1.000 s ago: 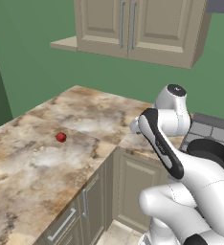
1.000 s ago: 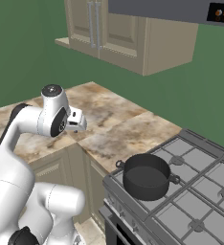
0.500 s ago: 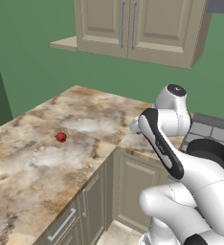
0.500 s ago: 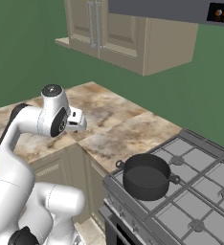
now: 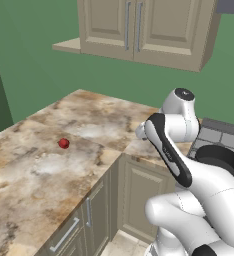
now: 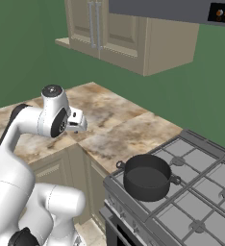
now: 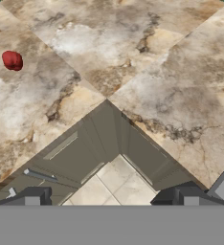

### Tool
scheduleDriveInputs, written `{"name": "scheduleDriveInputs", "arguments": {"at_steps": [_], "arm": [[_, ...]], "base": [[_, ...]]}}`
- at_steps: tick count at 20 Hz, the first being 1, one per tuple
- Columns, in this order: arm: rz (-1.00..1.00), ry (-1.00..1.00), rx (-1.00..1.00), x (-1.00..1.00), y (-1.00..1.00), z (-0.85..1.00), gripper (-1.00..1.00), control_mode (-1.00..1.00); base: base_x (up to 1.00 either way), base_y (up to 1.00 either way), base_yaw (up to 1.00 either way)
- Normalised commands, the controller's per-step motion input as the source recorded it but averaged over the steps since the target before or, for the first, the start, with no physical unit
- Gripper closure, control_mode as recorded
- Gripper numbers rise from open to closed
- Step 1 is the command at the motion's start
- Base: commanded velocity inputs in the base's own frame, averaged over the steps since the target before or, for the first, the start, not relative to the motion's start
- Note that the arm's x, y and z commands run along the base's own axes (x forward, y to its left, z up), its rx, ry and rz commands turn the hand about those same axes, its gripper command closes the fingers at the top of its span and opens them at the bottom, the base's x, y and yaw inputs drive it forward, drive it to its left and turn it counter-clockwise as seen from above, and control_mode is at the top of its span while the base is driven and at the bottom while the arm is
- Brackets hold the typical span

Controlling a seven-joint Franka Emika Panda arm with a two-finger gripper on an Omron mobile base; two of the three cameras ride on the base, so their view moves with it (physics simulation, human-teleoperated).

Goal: Turn on the burner for the pot on the stove. Wait thirty seconds for the pot to heat up. Then add the bell pepper to the pot.

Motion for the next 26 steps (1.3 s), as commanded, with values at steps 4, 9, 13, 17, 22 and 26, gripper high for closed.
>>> {"name": "scheduleDriveInputs", "arguments": {"at_steps": [4,9,13,17,22,26], "arm": [[0.00,0.00,0.00,0.00,0.00,0.00,-1.00,-1.00],[0.00,0.00,0.00,0.00,0.00,0.00,-1.00,-1.00],[0.00,0.00,0.00,0.00,0.00,0.00,-1.00,-1.00],[0.00,0.00,0.00,0.00,0.00,0.00,-1.00,-1.00],[0.00,0.00,0.00,0.00,0.00,0.00,-1.00,-1.00],[0.00,0.00,0.00,0.00,0.00,0.00,-1.00,-1.00]], "base": [[0.00,0.00,0.00],[0.00,0.00,0.00],[0.00,0.00,0.00],[0.00,0.00,0.00],[0.00,0.00,0.00],[0.00,0.00,0.00]]}}
